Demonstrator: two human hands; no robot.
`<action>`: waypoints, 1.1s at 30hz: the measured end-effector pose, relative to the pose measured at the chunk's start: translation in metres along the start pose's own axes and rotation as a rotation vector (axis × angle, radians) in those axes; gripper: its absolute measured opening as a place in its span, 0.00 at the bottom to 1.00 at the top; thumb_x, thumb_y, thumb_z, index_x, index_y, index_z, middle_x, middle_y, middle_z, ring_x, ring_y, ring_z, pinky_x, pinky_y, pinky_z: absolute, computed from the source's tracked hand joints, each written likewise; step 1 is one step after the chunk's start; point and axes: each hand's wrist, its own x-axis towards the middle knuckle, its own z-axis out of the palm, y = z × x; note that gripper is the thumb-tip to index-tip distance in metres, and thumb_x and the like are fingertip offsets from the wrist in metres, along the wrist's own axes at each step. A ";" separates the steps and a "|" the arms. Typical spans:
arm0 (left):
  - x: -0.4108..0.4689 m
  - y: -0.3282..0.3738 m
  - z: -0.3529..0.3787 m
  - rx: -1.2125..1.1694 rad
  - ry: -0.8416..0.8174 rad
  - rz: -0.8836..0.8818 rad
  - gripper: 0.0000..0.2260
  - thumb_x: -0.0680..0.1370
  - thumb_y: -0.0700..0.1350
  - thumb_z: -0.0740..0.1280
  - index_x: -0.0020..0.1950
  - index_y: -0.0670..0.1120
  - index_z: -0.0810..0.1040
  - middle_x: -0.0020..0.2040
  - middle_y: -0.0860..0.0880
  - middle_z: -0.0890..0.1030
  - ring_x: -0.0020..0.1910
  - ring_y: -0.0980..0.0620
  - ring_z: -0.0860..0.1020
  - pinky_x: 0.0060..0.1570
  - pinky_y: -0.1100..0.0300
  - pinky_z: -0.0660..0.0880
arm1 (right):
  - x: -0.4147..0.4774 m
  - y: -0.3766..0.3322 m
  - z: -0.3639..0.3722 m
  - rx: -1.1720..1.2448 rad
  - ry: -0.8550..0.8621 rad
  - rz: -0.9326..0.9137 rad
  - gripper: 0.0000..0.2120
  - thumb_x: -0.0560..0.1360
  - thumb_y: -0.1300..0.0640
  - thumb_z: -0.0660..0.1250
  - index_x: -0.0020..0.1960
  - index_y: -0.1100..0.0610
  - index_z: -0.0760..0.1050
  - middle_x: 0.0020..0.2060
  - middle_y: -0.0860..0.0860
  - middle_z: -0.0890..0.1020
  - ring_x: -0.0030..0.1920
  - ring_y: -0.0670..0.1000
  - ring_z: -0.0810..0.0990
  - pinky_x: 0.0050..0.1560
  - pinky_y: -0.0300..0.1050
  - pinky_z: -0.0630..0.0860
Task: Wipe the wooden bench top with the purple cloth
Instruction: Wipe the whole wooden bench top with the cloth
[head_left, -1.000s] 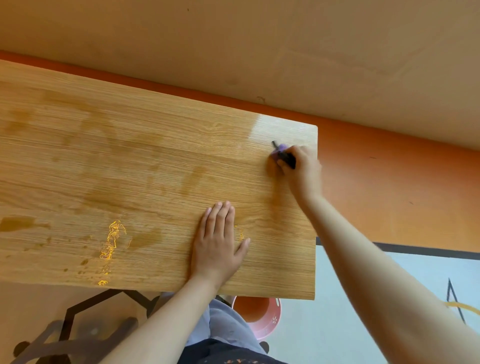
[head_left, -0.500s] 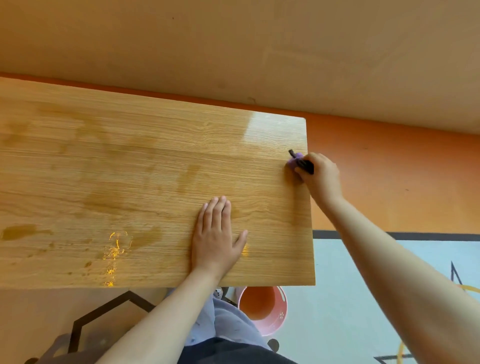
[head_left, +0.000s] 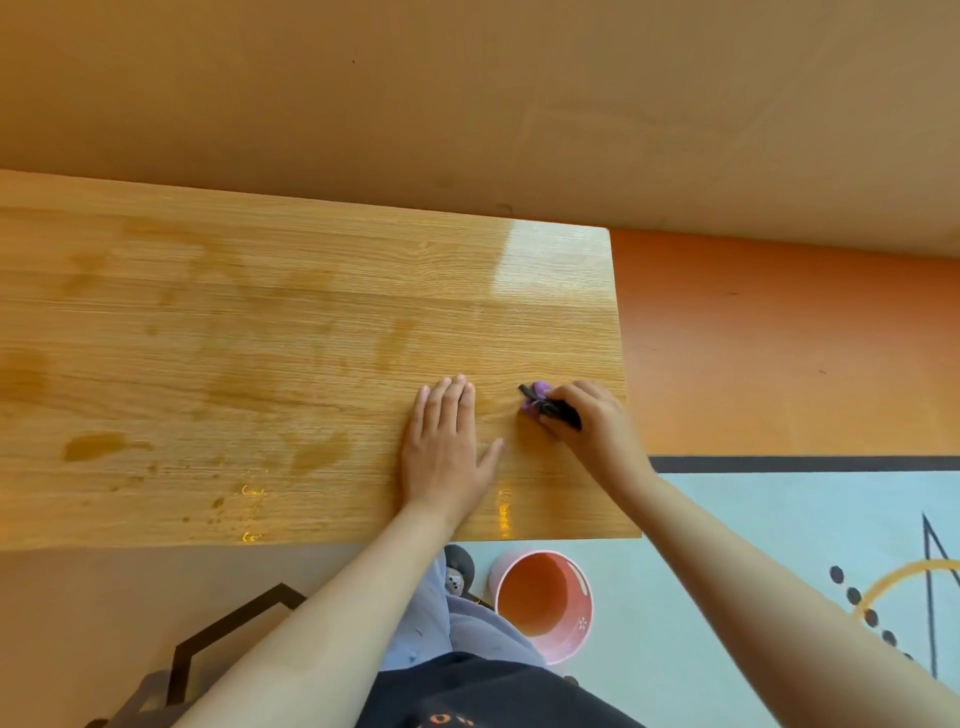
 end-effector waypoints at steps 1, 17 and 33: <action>-0.004 -0.004 -0.005 -0.028 0.016 -0.007 0.30 0.75 0.55 0.66 0.71 0.39 0.69 0.71 0.42 0.71 0.72 0.44 0.67 0.75 0.48 0.52 | 0.005 0.008 -0.006 -0.001 0.015 0.039 0.09 0.70 0.55 0.73 0.46 0.60 0.79 0.40 0.54 0.80 0.42 0.57 0.76 0.39 0.47 0.70; -0.129 -0.101 -0.009 -0.037 0.116 -0.099 0.22 0.80 0.54 0.55 0.65 0.40 0.73 0.64 0.43 0.75 0.65 0.43 0.72 0.70 0.47 0.59 | 0.003 -0.103 0.065 0.060 0.041 0.005 0.09 0.72 0.56 0.71 0.50 0.58 0.78 0.45 0.53 0.80 0.48 0.55 0.74 0.41 0.46 0.68; -0.134 -0.100 -0.008 -0.074 0.090 -0.086 0.23 0.79 0.51 0.56 0.69 0.40 0.71 0.68 0.43 0.72 0.69 0.44 0.68 0.73 0.47 0.57 | -0.004 -0.061 0.041 0.037 0.168 0.264 0.09 0.72 0.57 0.71 0.51 0.57 0.78 0.46 0.54 0.79 0.49 0.57 0.75 0.42 0.44 0.63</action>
